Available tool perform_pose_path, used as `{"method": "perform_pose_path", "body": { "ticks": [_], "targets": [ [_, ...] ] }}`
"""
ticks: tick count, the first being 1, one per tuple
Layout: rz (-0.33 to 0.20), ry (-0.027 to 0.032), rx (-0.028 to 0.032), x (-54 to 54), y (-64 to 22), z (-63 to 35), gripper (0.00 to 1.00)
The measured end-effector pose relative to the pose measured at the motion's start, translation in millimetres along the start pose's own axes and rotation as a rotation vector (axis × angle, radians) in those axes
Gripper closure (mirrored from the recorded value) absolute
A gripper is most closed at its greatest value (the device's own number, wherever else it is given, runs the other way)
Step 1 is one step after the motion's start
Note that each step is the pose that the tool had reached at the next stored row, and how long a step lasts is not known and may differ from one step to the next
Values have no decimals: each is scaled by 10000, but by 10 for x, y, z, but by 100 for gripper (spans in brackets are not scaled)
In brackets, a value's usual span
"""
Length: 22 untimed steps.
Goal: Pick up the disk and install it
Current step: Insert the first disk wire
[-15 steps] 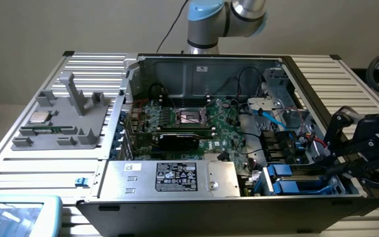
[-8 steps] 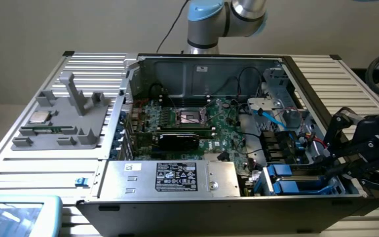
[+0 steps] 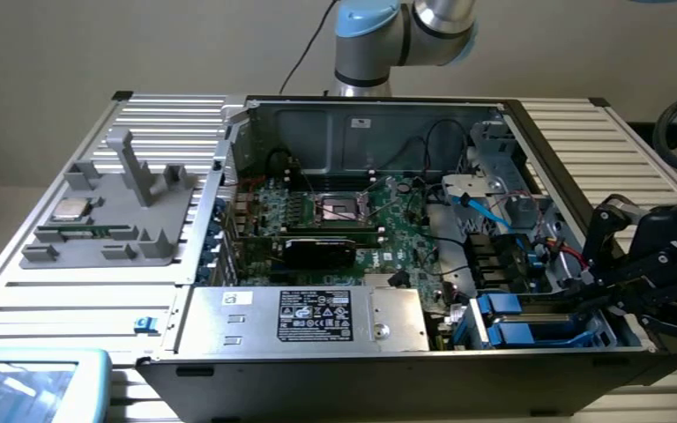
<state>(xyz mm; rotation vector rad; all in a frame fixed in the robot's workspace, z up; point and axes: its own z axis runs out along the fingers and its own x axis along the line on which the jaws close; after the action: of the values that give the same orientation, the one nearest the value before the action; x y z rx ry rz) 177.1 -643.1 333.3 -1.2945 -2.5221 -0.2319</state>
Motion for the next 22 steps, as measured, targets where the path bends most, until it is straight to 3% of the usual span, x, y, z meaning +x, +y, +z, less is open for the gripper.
{"method": "perform_pose_path", "body": {
  "ticks": [1, 22],
  "targets": [
    [-9, 1, 3, 0, 0, 0, 81],
    [-65, -3, 27, 15, 4, -22, 84]
  ]
}}
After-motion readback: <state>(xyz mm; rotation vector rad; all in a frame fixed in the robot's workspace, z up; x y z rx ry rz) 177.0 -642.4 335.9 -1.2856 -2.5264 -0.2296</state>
